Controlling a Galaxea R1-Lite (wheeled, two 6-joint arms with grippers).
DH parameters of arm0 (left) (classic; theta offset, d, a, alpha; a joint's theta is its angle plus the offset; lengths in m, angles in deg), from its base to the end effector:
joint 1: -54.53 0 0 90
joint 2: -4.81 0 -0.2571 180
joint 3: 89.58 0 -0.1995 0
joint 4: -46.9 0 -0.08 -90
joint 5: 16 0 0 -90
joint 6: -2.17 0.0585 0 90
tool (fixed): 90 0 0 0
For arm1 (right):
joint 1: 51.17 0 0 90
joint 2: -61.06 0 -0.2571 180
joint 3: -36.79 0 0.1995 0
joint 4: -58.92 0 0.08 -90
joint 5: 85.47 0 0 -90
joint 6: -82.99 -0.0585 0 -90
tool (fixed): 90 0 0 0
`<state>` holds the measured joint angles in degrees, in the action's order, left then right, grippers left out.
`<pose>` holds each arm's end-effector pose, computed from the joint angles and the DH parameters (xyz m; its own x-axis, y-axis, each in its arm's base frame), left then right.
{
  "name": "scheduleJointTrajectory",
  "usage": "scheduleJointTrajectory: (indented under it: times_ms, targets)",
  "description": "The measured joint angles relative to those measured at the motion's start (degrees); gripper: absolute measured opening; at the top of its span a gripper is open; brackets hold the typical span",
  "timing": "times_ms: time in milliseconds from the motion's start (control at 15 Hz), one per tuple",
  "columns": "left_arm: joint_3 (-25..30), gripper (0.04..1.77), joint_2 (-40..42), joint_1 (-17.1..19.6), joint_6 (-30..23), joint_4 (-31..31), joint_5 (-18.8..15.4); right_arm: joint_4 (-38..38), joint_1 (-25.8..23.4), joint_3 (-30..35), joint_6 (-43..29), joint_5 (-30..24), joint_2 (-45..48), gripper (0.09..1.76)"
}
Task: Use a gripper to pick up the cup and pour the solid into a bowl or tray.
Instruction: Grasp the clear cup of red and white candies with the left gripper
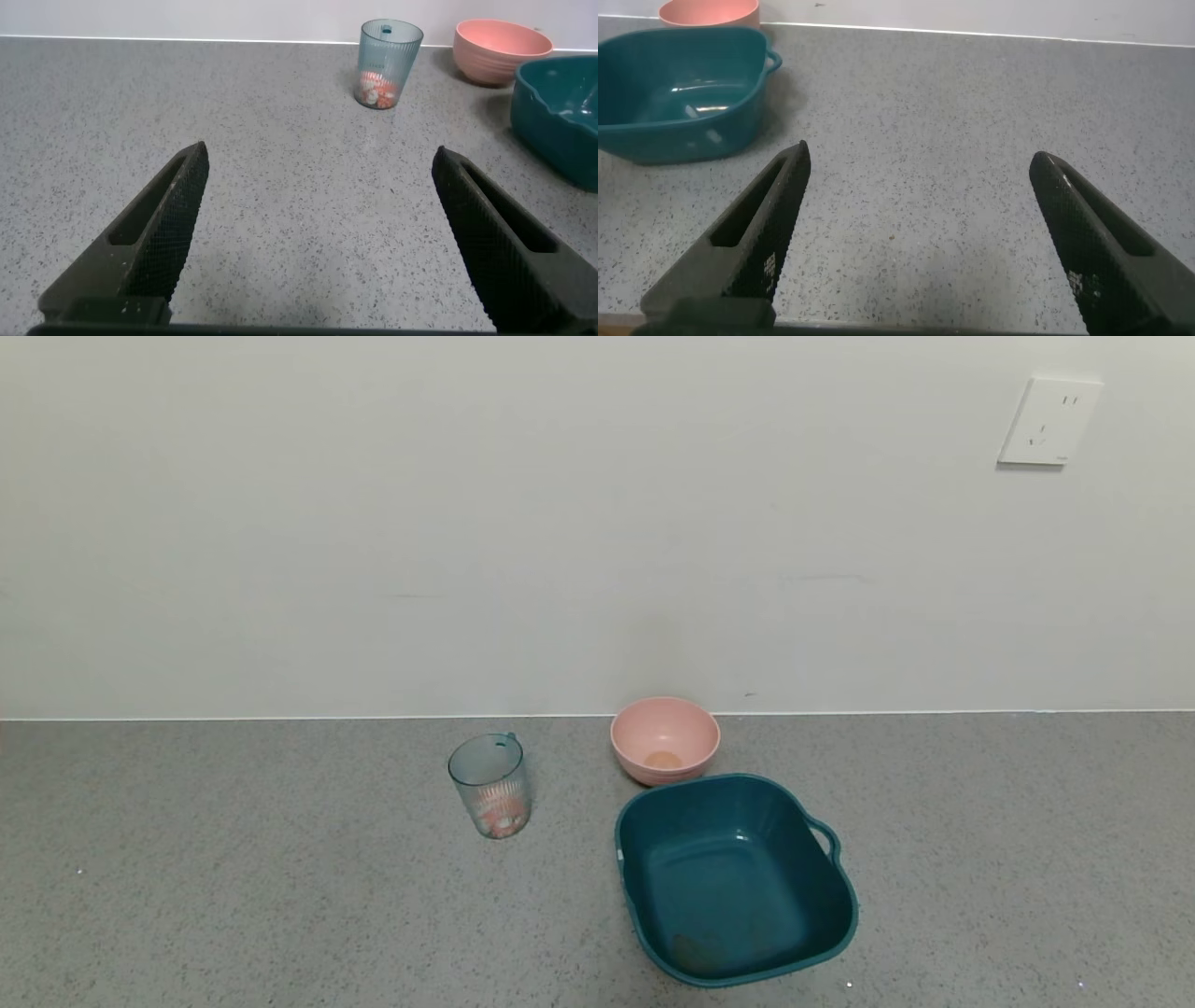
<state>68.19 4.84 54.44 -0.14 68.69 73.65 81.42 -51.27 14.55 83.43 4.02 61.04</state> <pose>0.0660 -0.0005 0.0766 0.9999 -0.0077 0.0082 0.0080 0.9992 -0.0403 0.0661 0.0004 0.0749 1.0000 0.0072 -0.0049 -0.0072 0.9999 -0.0076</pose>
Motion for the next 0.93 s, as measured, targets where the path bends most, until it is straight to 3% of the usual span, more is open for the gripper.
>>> scheduleJointTrajectory:
  times_ms: [667, 933]
  targets:
    - [-1.38, 1.72, -0.71, 0.00, 1.48, 3.46, -0.41, 0.00, 0.00, 0.00, -0.02, 0.02, 0.00, 1.71]
    - [-7.74, 1.72, -1.67, 0.00, 0.74, 10.33, -3.78, 0.00, 0.02, 0.00, 0.00, 0.00, 0.00, 1.71]
